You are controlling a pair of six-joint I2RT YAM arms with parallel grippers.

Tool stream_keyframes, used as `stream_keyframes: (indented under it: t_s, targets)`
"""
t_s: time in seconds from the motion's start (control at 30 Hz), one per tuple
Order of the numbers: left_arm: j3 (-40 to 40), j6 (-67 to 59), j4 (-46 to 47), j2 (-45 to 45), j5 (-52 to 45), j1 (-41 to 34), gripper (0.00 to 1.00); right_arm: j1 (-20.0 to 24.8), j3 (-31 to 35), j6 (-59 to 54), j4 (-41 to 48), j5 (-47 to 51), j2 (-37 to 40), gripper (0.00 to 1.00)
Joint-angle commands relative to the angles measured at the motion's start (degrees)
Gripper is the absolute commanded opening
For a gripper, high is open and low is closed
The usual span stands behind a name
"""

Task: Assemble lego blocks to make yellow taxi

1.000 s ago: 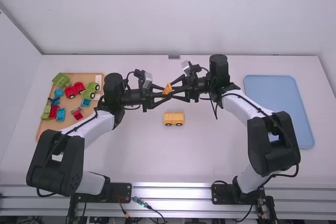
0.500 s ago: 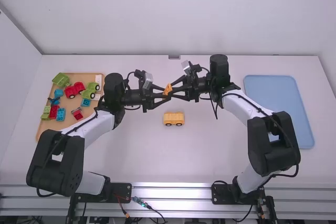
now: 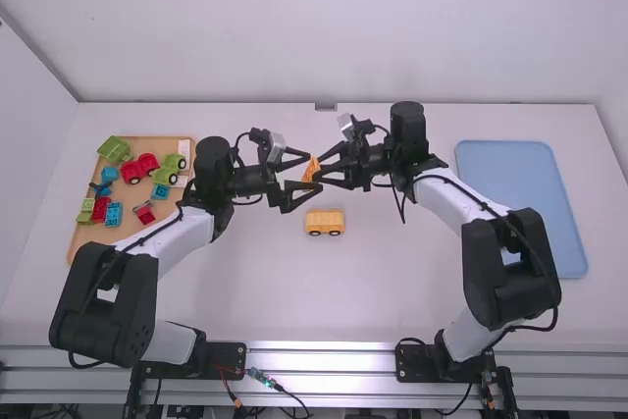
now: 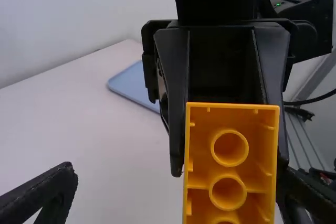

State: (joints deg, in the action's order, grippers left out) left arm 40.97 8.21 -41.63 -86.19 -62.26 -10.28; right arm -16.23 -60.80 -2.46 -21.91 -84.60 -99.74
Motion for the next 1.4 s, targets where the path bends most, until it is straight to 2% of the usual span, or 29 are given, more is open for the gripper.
stream_keyframes:
  t_s: [0.0,0.2,0.37,0.43,0.47,0.53,0.57,0.7,0.77,0.87,1.0,1.13,1.37]
  targets:
    - [-0.1,-0.1,-0.2,-0.2,0.2,0.2,0.99,1.3,-1.9,3.5,-1.6,0.2,-0.5,0.0]
    - [0.5,-4.6,3.6,0.0,0.5,0.2,0.99,4.2,-1.9,8.9,-3.8,7.1,-0.5,0.0]
    - [6.2,-14.5,23.1,1.0,10.5,0.1,0.99,8.2,-2.5,12.3,0.6,11.6,-0.5,0.0]
    - [10.2,-18.4,32.8,1.0,16.0,0.1,0.99,9.6,-4.0,9.7,9.1,17.0,-0.5,0.0]
    - [12.4,-20.6,37.6,1.0,18.4,0.1,0.99,9.9,-5.7,6.8,16.2,21.7,-0.5,0.0]
    - [14.9,-23.4,42.7,1.0,20.8,0.1,0.99,9.9,-8.4,3.0,25.8,28.6,-0.5,0.0]
    - [16.9,-25.8,46.8,1.0,22.9,0.1,0.99,9.7,-11.2,0.2,34.3,35.3,-0.5,0.0]
    - [21.5,-32.4,56.3,1.0,29.4,0.1,0.99,7.5,-19.8,-4.3,55.3,57.2,-0.5,0.0]
    - [22.5,-32.7,57.9,1.0,33.2,0.1,0.99,6.1,-22.7,-2.9,62.4,68.0,-0.5,0.0]
    - [22.4,-30.0,55.7,1.0,38.7,0.1,0.99,4.6,-23.7,0.9,67.7,77.7,-0.5,0.0]
    - [22.3,-25.8,53.0,1.0,44.7,0.1,0.99,3.8,-23.4,2.0,71.8,80.1,-1.1,0.0]
    - [22.3,-20.5,50.6,1.0,49.9,0.1,0.99,4.2,-23.5,5.3,76.1,81.4,-5.7,0.0]
    - [22.3,-18.0,51.3,0.9,49.7,-0.1,0.99,3.3,-27.6,7.7,84.0,82.6,-16.1,0.0]
